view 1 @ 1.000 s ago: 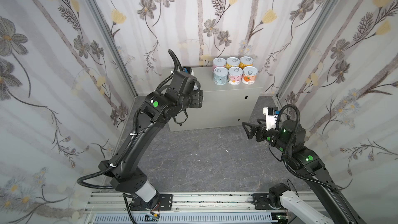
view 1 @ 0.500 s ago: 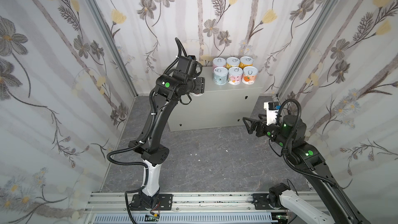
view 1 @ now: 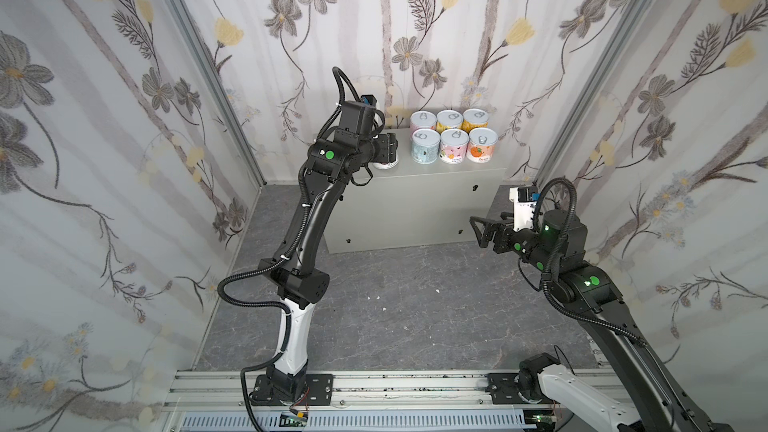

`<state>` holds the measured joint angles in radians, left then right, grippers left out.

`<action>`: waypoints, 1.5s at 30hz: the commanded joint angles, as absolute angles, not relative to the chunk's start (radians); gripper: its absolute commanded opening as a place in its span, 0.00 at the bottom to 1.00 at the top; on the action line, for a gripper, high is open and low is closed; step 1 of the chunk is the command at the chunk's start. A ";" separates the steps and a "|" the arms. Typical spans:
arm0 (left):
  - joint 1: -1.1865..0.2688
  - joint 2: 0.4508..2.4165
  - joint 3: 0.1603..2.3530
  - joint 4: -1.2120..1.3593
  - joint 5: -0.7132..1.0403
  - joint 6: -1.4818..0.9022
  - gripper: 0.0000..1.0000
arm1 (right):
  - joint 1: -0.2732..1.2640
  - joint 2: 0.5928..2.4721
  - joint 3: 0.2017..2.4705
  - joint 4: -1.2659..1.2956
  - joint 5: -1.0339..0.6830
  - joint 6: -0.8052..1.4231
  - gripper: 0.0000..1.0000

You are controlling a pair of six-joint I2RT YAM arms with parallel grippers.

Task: Place and organize the canned foods onto the counter
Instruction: 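Lift the held can up to the cabinet top beside the can group, then lower the held can onto the cabinet top at the group's nearer edge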

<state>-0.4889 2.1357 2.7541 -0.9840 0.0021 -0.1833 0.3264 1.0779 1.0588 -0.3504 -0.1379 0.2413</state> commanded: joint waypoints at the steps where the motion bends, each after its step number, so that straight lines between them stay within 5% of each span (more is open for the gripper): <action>1: -0.484 2.164 2.756 -0.955 0.036 -0.171 0.70 | 0.309 1.093 1.077 -0.321 -0.139 0.228 1.00; 8: -0.482 2.208 2.756 -0.869 0.017 -0.111 0.72 | 0.259 1.121 1.102 -0.321 -0.159 0.213 1.00; 27: -0.467 2.141 2.657 -0.765 0.090 -0.071 0.98 | 0.212 1.159 1.103 -0.287 -0.212 0.202 1.00; 34: -0.413 1.994 2.468 -0.650 0.193 -0.154 1.00 | 0.210 1.160 1.095 -0.276 -0.227 0.204 1.00; 45: -0.309 2.076 2.612 -0.692 0.224 -0.328 1.00 | 0.210 1.134 1.081 -0.276 -0.224 0.215 1.00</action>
